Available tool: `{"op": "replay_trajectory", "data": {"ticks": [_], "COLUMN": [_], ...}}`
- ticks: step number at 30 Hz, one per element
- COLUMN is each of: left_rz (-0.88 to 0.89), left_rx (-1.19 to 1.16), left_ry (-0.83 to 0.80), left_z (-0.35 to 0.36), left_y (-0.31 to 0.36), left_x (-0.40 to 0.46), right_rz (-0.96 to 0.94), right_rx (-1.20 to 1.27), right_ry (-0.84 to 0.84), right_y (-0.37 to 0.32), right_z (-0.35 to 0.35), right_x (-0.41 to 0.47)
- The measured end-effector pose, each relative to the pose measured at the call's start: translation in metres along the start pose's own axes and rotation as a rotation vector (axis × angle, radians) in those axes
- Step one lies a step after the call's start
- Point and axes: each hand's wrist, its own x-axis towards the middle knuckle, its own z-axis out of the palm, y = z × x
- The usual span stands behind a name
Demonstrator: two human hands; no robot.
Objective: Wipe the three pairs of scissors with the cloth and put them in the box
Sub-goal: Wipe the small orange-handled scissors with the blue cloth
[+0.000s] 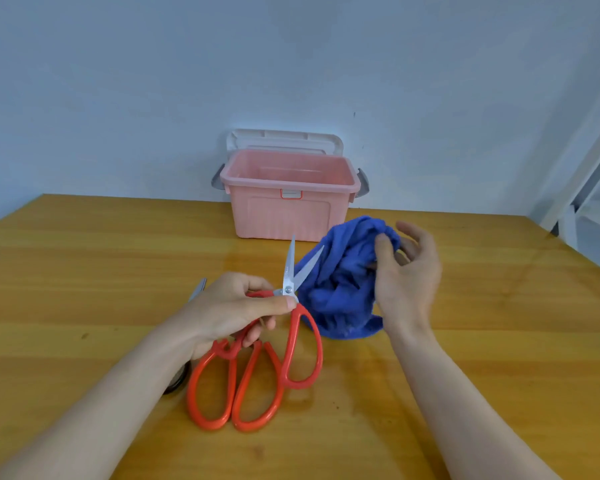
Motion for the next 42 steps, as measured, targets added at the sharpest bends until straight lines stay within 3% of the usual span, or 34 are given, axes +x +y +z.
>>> {"op": "replay_trajectory", "data": {"ticks": [3, 5, 11, 14, 17, 22, 29, 36, 39, 42], "left_rz": [-0.019, -0.032, -0.042, -0.05, -0.075, -0.019, 0.082, 0.117, 0.134, 0.151], "left_rx": [0.047, 0.073, 0.131, 0.153, 0.145, 0.18, -0.168, -0.542, -0.661, -0.673], "left_ry": [-0.047, -0.074, -0.144, -0.196, -0.276, -0.356, -0.13, 0.118, 0.119, 0.089], "left_z": [-0.003, -0.004, -0.005, -0.008, -0.013, -0.021, -0.031, -0.033, -0.031, -0.028], "left_y": [0.002, 0.002, -0.002, -0.004, -0.004, -0.004, -0.006, -0.008, -0.01, -0.009], "left_x": [-0.001, -0.001, 0.0, 0.0, -0.002, -0.003, 0.004, 0.012, 0.015, 0.017], "right_rz": [0.004, -0.055, -0.293, -0.336, -0.268, -0.171, -0.128, 0.171, 0.487, 0.662], "right_rx": [0.275, 0.338, -0.083, -0.212, -0.2, -0.235, -0.391, -0.153, 0.102, 0.295], "right_ry": [0.123, 0.07, -0.462, -0.586, -0.576, -0.369, -0.479, -0.348, -0.283, -0.292], "right_y": [-0.011, -0.014, -0.009, -0.006, -0.004, 0.002, 0.009, -0.001, -0.009, -0.008], "right_z": [0.001, 0.002, 0.009, 0.01, 0.01, 0.003, -0.004, -0.005, -0.007, -0.011], "right_x": [0.0, -0.004, -0.023, -0.026, -0.024, -0.006, 0.003, 0.004, 0.006, 0.011]}}
